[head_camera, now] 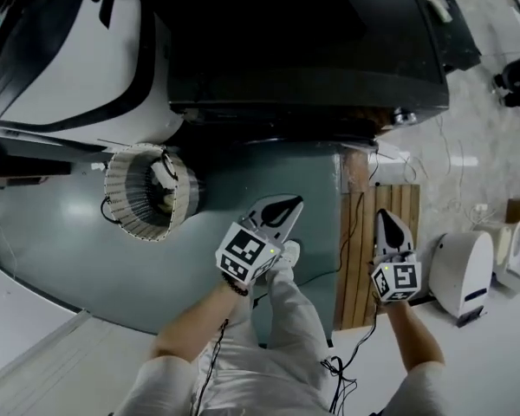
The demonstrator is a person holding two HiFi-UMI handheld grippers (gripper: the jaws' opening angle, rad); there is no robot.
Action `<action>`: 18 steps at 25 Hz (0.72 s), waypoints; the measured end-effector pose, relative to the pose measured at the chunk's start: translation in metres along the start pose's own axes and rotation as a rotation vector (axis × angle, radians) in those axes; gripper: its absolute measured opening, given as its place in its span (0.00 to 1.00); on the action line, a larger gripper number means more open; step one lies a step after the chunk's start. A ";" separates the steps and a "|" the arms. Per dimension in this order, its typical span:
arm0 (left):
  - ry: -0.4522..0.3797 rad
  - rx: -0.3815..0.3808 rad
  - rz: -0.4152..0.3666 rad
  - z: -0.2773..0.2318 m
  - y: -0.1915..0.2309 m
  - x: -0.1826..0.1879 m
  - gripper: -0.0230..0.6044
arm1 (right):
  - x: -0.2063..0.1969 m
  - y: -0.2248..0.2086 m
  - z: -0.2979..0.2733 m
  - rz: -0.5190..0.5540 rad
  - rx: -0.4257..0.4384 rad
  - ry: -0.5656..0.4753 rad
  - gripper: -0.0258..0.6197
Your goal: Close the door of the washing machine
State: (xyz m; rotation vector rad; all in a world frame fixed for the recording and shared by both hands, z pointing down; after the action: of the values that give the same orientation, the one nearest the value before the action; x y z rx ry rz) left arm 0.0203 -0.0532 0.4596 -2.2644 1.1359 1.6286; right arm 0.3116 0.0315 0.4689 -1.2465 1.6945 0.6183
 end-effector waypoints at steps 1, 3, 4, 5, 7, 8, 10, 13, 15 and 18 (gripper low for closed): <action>-0.001 0.006 -0.002 0.014 -0.005 0.008 0.04 | 0.016 0.007 0.010 0.008 0.009 -0.009 0.06; -0.007 0.019 -0.012 0.039 -0.012 0.026 0.04 | 0.050 0.021 0.023 0.033 0.025 -0.036 0.06; -0.013 0.027 -0.017 0.051 -0.014 0.035 0.04 | 0.067 0.027 0.027 0.047 0.031 -0.053 0.06; -0.022 0.036 -0.021 0.063 -0.016 0.044 0.04 | 0.084 0.032 0.030 0.060 0.034 -0.070 0.06; -0.048 0.058 -0.023 0.087 -0.023 0.063 0.04 | 0.116 0.042 0.039 0.072 0.038 -0.107 0.06; -0.064 0.070 -0.023 0.100 -0.027 0.072 0.04 | 0.132 0.046 0.045 0.073 0.039 -0.129 0.06; -0.100 0.094 -0.023 0.127 -0.034 0.093 0.04 | 0.161 0.058 0.060 0.077 0.042 -0.171 0.06; -0.173 0.132 -0.020 0.167 -0.043 0.125 0.04 | 0.202 0.081 0.086 0.097 0.057 -0.220 0.06; -0.230 0.157 -0.012 0.191 -0.045 0.144 0.04 | 0.224 0.094 0.101 0.123 0.066 -0.248 0.06; -0.303 0.207 -0.013 0.224 -0.045 0.169 0.04 | 0.247 0.111 0.117 0.148 0.079 -0.282 0.06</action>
State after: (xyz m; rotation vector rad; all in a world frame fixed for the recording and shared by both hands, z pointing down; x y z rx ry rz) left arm -0.0985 0.0081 0.2087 -1.8217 1.1473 1.6890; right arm 0.2355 0.0511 0.1850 -0.9350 1.5661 0.7698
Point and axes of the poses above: the fingertips, and each gripper's own axes: z backward along the fingers, y to its left, x out of its top, the point moved 10 cm from there along z, backward along the fingers, and after that the axes turned 6 degrees about x, right-handed, at the moved point
